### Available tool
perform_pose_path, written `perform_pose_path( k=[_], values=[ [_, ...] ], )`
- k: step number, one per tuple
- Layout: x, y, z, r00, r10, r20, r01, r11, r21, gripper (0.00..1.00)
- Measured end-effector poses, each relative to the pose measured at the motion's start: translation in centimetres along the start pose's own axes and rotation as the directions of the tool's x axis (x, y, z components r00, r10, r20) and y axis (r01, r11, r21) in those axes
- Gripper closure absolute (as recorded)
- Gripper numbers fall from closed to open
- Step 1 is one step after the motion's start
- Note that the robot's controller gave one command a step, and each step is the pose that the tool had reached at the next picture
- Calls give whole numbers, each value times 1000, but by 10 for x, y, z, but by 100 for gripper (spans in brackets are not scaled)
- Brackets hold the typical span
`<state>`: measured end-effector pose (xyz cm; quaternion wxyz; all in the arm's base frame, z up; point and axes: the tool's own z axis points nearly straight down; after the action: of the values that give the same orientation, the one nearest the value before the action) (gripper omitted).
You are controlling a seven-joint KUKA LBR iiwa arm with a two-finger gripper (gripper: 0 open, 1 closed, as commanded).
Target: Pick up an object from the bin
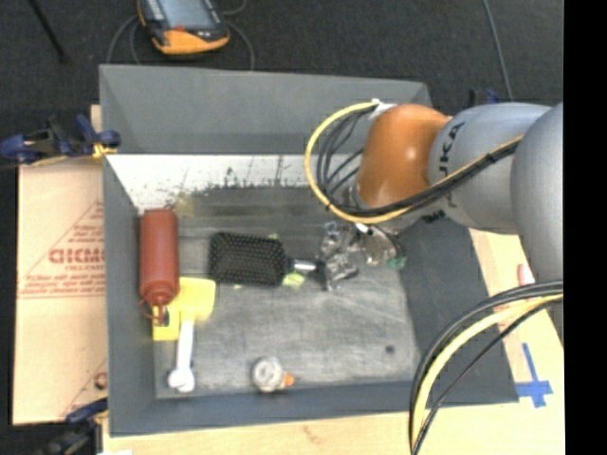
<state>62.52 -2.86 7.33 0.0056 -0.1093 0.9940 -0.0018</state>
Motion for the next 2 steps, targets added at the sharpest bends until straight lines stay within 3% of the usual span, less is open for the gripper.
perform_pose_path(
  k=[2],
  values=[
    [2,0,-6,1000,1,-9,-1,1000,-2,100]
  ],
)
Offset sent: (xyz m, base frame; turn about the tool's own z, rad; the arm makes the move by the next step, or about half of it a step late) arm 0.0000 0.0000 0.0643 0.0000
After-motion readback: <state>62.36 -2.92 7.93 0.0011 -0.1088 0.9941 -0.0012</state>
